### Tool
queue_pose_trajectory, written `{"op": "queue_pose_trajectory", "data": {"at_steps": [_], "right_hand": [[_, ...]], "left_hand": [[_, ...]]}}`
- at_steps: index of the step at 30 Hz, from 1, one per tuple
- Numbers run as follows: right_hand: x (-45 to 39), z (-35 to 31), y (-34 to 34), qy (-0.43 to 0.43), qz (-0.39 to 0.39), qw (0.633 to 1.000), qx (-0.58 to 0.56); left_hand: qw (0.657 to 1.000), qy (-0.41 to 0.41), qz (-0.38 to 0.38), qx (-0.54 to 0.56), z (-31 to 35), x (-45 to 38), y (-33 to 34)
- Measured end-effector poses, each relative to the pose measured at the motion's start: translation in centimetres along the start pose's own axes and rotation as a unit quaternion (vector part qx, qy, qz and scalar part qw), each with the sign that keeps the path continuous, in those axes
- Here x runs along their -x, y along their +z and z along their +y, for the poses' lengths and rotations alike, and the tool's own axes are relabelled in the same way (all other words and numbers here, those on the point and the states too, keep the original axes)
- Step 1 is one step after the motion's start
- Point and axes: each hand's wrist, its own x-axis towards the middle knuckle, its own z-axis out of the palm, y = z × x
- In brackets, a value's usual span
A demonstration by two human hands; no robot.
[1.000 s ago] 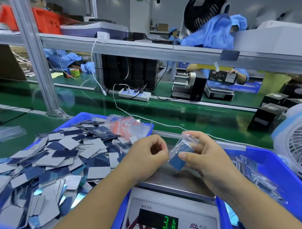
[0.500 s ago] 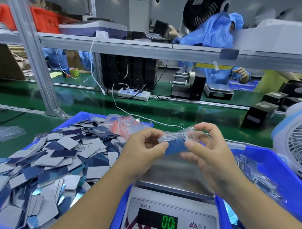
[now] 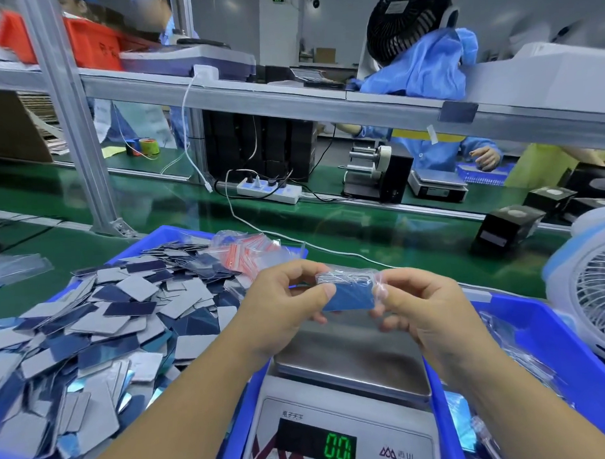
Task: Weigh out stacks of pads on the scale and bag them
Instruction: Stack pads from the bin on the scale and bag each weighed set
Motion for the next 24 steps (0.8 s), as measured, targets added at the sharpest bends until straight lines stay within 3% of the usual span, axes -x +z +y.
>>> {"op": "queue_pose_trajectory", "data": {"at_steps": [13,19,24], "right_hand": [[0.2,-0.8,0.3,0.026,-0.016,0.997,0.07],[0.2,-0.1,0.7,0.02,-0.012,1.0,0.021],[0.0,0.6,0.5,0.004,0.001,0.997,0.082]], "left_hand": [[1.0,-0.009,0.0,-0.008,-0.5,-0.2,-0.1],[0.998,-0.049,-0.034,-0.015,-0.8,-0.2,0.0],[0.999,-0.025,0.001,-0.02,-0.7,-0.2,0.2]]}}
